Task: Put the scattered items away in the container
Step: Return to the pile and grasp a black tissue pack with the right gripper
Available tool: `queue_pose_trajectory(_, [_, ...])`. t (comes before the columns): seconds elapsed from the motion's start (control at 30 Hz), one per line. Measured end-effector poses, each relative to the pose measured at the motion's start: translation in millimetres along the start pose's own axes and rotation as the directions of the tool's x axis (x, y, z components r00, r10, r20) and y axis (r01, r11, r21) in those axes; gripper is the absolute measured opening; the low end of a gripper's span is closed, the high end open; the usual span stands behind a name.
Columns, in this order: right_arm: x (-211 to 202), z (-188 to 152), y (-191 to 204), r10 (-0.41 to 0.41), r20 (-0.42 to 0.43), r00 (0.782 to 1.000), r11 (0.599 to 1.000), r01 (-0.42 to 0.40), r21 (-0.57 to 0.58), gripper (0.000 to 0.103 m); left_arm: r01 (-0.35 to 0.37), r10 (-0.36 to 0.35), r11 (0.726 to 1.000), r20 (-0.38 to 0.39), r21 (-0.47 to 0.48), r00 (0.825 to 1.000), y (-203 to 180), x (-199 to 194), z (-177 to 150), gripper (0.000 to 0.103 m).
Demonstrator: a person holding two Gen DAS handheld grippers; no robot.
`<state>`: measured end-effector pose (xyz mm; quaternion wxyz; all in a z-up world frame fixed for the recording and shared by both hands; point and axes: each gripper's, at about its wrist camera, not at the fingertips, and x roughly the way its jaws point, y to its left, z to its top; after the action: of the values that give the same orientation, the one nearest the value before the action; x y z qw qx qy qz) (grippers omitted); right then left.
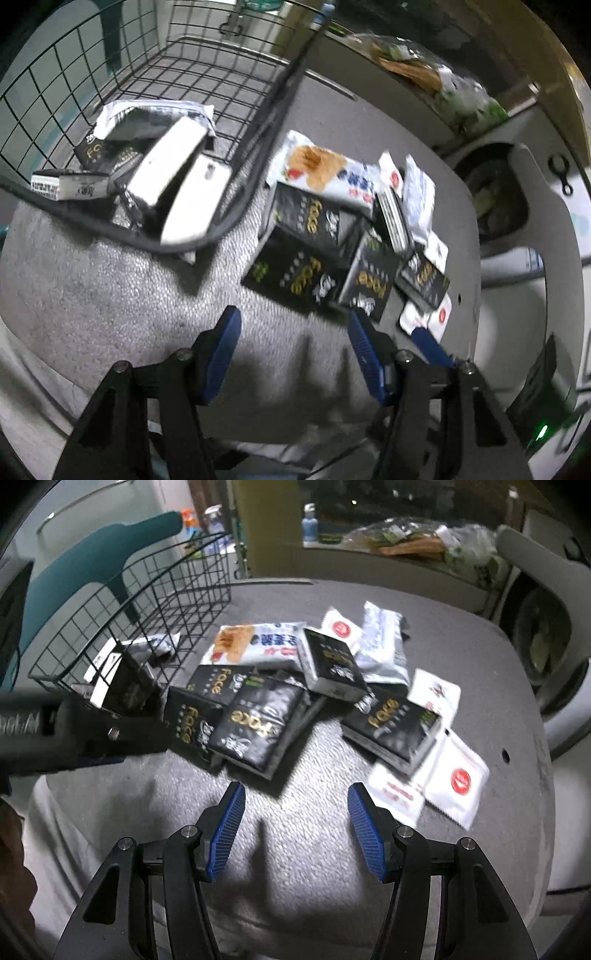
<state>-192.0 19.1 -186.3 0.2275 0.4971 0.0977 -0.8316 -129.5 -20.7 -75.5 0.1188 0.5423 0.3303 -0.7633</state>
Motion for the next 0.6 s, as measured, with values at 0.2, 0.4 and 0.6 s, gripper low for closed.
queue_pose_trajectory(0.2, [6.1, 12.3, 10.2, 0.031, 0.026, 0.999, 0.999, -0.032, 0.004, 0.058, 0.009, -0.009, 0.999, -0.001, -0.050, 1.000, -0.6, 6.4, 14.1, 0.065])
queue_pose_trajectory(0.4, [17.8, 25.7, 13.7, 0.050, 0.029, 0.998, 0.997, -0.052, 0.051, 0.058, 0.012, -0.013, 0.997, -0.005, -0.082, 1.000, -2.4, 15.0, 24.5, 0.065])
queue_pose_trajectory(0.6, [34.0, 35.4, 14.4, 0.068, 0.021, 0.997, 0.993, -0.069, 0.099, 0.058, -0.021, 0.019, 0.996, -0.018, -0.084, 1.000, -0.5, 32.1, 31.6, 0.066])
